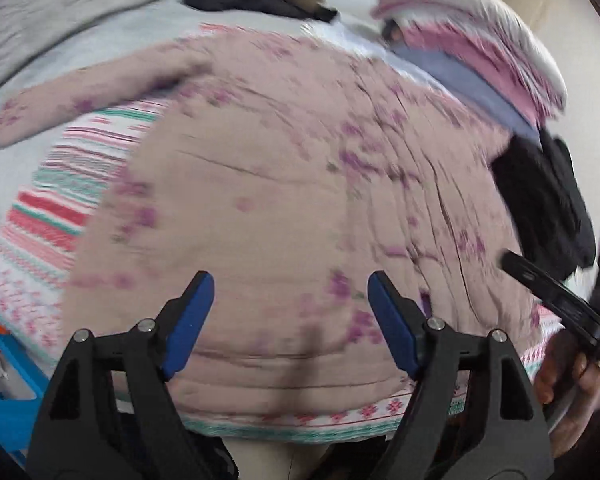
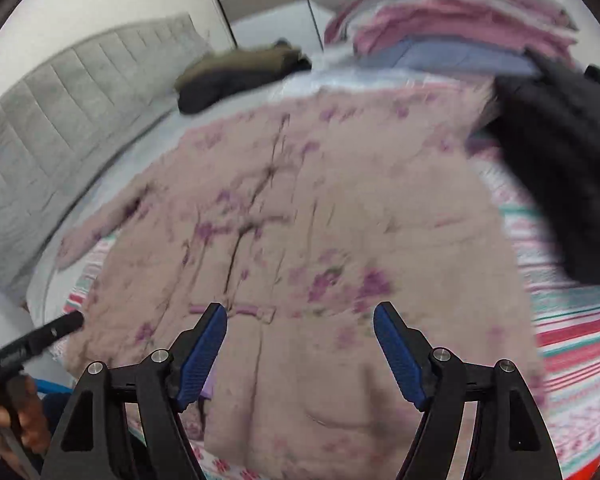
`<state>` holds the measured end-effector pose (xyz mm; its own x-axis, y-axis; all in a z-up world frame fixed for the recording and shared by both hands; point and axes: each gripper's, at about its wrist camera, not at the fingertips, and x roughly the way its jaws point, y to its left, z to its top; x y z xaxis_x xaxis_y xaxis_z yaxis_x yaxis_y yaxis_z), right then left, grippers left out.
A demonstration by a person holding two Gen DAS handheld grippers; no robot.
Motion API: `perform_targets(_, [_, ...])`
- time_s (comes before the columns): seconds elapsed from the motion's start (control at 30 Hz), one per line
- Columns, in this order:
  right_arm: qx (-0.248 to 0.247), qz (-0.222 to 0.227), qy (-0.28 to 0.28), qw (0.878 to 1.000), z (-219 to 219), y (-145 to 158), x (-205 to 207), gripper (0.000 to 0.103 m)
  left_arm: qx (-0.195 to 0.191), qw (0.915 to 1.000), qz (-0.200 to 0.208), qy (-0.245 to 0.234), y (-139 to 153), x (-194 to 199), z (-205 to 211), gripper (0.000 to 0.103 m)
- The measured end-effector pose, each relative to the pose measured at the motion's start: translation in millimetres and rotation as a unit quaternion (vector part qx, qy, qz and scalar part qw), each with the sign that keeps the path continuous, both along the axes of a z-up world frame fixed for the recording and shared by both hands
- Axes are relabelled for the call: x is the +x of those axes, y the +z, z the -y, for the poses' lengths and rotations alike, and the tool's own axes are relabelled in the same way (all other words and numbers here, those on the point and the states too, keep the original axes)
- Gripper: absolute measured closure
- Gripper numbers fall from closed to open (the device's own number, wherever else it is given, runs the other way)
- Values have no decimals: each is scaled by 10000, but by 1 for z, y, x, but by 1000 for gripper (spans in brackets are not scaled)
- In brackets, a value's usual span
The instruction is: Fold large clothes
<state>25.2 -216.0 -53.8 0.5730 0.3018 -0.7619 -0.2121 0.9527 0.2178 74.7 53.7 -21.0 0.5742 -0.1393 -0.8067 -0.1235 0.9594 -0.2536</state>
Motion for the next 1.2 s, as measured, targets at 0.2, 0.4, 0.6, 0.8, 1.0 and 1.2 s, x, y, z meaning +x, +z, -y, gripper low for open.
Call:
perform_targets(0.2, [-190,-742,139,9970,-20,-63,22,26,814,9940,-442,-582,-38,15,58,24])
perform_targets(0.4, [318,-104,-277,9991,17,-27,13,27,282,9983,-205,-475,-12,12,44,24])
perform_targets(0.6, [490,-826,-808,9921,44,-51,27,27,285,9996,-77,30,29,66,35,24])
perform_targets(0.8, [943,-436,-1225,9870,60,-39,37,26,-60,9998,-126,132,21,137,39,24])
perform_targets(1.0, [1231,-346,-1791,9755,100,-33,44,26,-275,9965,-775,-118,-50,170,42,24])
perform_targets(1.2, [1417,-80,-2267,9636,145,3,90,26,-253,9995,74,-176,-10,181,31,23])
